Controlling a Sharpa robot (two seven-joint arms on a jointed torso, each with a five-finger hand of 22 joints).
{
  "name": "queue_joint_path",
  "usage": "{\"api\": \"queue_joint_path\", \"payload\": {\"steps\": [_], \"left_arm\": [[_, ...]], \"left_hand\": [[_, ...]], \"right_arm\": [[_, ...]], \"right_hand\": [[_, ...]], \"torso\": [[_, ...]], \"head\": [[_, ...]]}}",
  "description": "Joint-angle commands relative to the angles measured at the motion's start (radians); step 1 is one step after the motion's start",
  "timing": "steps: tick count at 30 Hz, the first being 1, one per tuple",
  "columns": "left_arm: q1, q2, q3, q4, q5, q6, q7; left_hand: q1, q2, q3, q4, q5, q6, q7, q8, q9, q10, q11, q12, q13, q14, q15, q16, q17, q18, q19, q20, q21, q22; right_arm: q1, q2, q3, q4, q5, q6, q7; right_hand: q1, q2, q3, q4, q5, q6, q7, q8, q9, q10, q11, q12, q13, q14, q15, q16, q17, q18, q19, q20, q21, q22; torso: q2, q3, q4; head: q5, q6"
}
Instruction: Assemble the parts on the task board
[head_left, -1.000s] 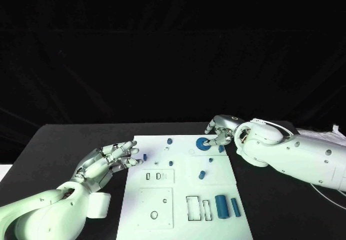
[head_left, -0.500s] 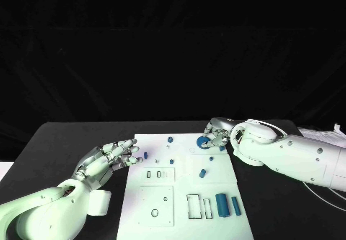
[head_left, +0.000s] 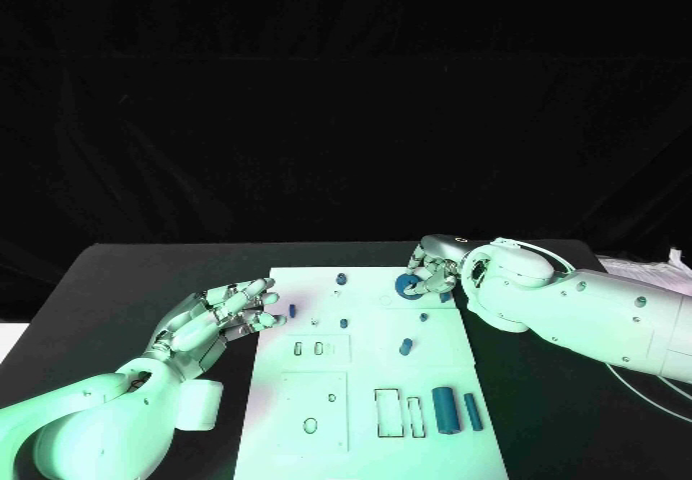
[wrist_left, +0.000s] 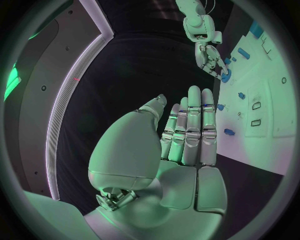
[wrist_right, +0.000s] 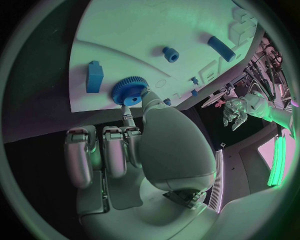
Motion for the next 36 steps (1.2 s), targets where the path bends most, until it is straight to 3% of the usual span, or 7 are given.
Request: {"api": "queue_joint_path", "payload": {"steps": [1,9,17,36], "left_arm": [[0.001,0.002,0.001,0.001,0.001,0.022,0.002],[0.001,0.002,0.001,0.0,0.001,0.02,-0.001],[0.001,0.001,0.001,0.001,0.001,0.02,-0.003],[0.001,0.003,0.001,0.0,0.001,0.025,-0.005]], "left_hand": [[-0.007,-0.003,0.005,0.0,-0.005,-0.003,0.004,-0.004,-0.001,-0.008,0.001,-0.003,-0.001,-0.008,0.0,0.005,0.001,0.01,-0.004,0.0,0.001,0.0],[-0.005,-0.002,0.007,-0.001,-0.005,-0.003,0.004,-0.004,0.0,-0.008,0.001,-0.003,-0.001,-0.008,-0.001,0.006,0.002,0.01,-0.005,0.0,0.001,0.0],[-0.005,-0.002,0.007,-0.001,-0.005,-0.003,0.004,-0.004,0.0,-0.008,0.001,-0.003,-0.001,-0.008,-0.001,0.006,0.002,0.01,-0.005,0.0,0.001,0.0],[-0.012,-0.001,0.008,0.001,-0.006,-0.005,0.006,-0.005,-0.001,-0.01,0.003,-0.004,-0.002,-0.012,0.001,0.008,0.006,0.01,-0.006,0.001,0.001,0.0]], "right_arm": [[-0.003,0.0,-0.002,0.001,-0.032,0.007,0.011],[-0.008,-0.003,-0.002,0.014,-0.13,0.008,0.017],[-0.017,-0.004,-0.002,0.032,-0.169,-0.012,0.028],[-0.019,0.047,-0.001,0.108,-0.256,-0.181,0.057]], "right_hand": [[0.042,0.017,0.025,-0.029,-0.034,0.014,-0.003,0.008,0.002,0.093,-0.004,0.007,0.234,0.089,0.0,0.005,0.19,-0.02,0.082,0.003,0.004,0.223],[0.069,0.006,0.056,-0.066,-0.039,0.025,-0.003,0.009,0.001,0.097,-0.004,0.016,0.242,0.09,0.0,0.008,0.198,-0.024,0.091,0.003,0.012,0.241],[0.045,0.008,0.081,-0.067,-0.011,0.061,-0.015,0.019,0.003,0.101,-0.013,0.026,0.25,0.092,-0.007,0.012,0.208,-0.029,0.101,-0.002,0.02,0.26],[0.009,0.009,0.118,-0.066,0.049,0.071,-0.02,0.009,-0.002,0.105,-0.019,0.034,0.256,0.094,-0.012,0.016,0.218,-0.029,0.103,-0.008,0.021,0.263]], "torso": [[0.0,-0.0009,0.0011],[0.0,-0.0008,0.0005],[0.0,-0.0006,0.0003],[0.001,-0.0027,0.0041]], "head": [[-0.001,0.0],[-0.001,-0.002],[-0.003,-0.005],[0.005,-0.001]]}}
